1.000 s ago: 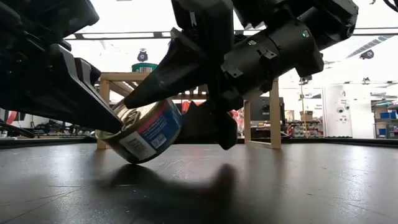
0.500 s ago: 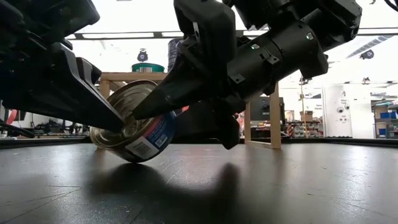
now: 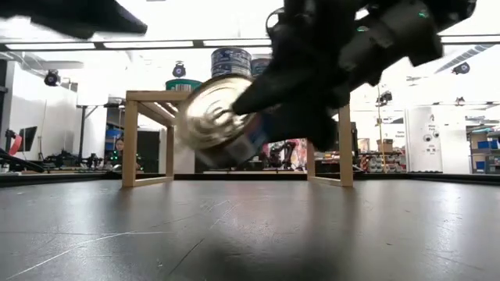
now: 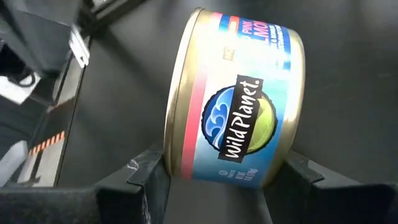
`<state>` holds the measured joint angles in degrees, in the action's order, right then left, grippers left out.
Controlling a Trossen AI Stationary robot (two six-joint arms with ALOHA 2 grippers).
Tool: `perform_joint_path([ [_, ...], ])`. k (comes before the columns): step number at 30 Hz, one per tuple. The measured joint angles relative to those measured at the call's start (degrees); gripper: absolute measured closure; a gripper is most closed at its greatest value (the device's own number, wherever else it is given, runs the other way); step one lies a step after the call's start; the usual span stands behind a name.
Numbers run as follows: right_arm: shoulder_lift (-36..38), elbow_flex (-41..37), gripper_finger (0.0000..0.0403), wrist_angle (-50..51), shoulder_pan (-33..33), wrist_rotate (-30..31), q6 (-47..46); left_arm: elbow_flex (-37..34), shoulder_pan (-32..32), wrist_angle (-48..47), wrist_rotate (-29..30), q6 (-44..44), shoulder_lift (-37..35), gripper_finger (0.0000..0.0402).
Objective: Stack canned seafood by type on shelf
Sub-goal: Stack the blue and pink tuna can on top of the blue and pink tuna can
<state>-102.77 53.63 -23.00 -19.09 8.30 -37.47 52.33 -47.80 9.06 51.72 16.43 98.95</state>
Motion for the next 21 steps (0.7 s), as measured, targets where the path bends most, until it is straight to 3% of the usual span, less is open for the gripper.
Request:
perform_joint_path([
  [3, 4.0, -5.6, 0.0212, -2.9, 0.0, 2.3, -0.8, 0.9, -0.1, 0.5, 1.3, -5.6, -0.7, 0.0401],
  [5, 5.9, -9.6, 0.0212, -10.1, 0.0, 2.4, -1.0, 1.0, 0.1, 2.0, 0.8, -9.4, -1.3, 0.0401],
  [8, 7.9, -14.8, 0.0212, -23.9, 0.0, 2.4, -1.0, 0.9, 1.6, 6.9, -6.3, -16.7, -2.7, 0.0401],
  [11, 7.9, -18.4, 0.0212, -33.5, 0.0, 1.6, -0.9, 0.8, 4.3, 12.2, -17.3, -25.1, -3.9, 0.0402],
  [15, 7.4, -19.8, 0.0212, -37.8, 0.0, 0.6, -0.9, 0.4, 8.0, 11.4, -23.1, -31.3, -6.3, 0.0401],
  [21, 7.4, -19.8, 0.0212, -37.8, 0.0, 0.3, 0.1, -2.2, 12.9, 17.1, -32.2, -30.2, -11.1, 0.0402],
])
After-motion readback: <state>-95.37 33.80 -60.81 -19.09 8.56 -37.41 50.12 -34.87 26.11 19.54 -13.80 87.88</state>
